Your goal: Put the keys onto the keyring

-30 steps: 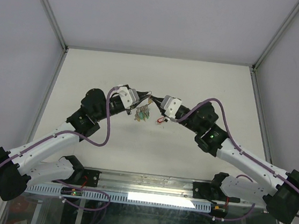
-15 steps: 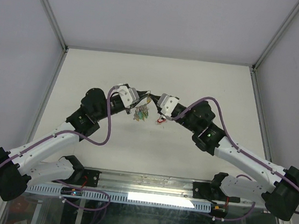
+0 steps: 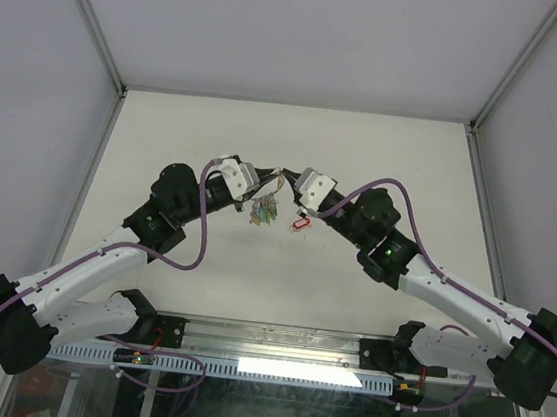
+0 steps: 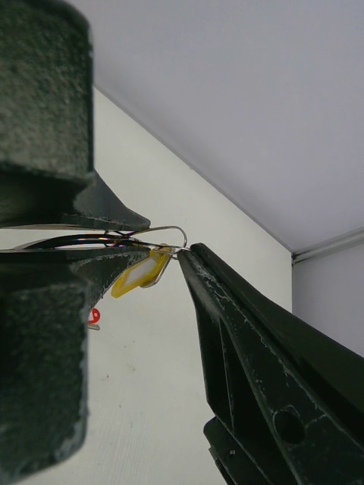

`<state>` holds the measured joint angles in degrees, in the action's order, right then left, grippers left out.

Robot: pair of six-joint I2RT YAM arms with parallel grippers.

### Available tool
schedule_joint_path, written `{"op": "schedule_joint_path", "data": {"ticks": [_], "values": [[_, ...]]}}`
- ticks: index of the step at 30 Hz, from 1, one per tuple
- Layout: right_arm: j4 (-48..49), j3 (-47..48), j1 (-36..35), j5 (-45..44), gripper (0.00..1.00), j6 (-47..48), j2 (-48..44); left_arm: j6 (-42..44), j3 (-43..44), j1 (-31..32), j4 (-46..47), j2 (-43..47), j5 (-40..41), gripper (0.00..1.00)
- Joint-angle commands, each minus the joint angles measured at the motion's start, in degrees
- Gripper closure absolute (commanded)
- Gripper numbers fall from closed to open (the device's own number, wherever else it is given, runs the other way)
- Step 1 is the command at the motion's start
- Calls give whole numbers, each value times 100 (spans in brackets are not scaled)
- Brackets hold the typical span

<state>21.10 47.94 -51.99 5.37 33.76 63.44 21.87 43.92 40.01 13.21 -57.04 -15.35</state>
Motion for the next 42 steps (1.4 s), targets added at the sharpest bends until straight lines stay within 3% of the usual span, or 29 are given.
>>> {"op": "schedule_joint_path", "data": {"ticks": [1,19,29,33,35,36,38,42], "values": [[651,264,7,-349,100,-172,-24,5,341,-22,275,5,-214,100],[543,284,12,-691,100,58,-145,407,605,-20,-338,-173,-983,100],[-76,414,13,-440,100,-130,-245,404,666,-20,-433,-211,-1074,100],[-957,668,13,-920,80,-768,-531,318,649,-22,-383,-188,-773,100],[-1618,973,15,-979,78,-855,-657,274,629,-25,-322,-169,-642,100],[-1927,1123,14,-1097,74,-1140,-694,246,616,-20,-291,-160,-576,100],[-2972,1652,13,-1758,59,-3418,-585,172,591,-20,-209,-159,-396,100],[-3569,1906,13,-1923,52,-5534,-375,44,522,-22,-37,-141,-258,100]]}}
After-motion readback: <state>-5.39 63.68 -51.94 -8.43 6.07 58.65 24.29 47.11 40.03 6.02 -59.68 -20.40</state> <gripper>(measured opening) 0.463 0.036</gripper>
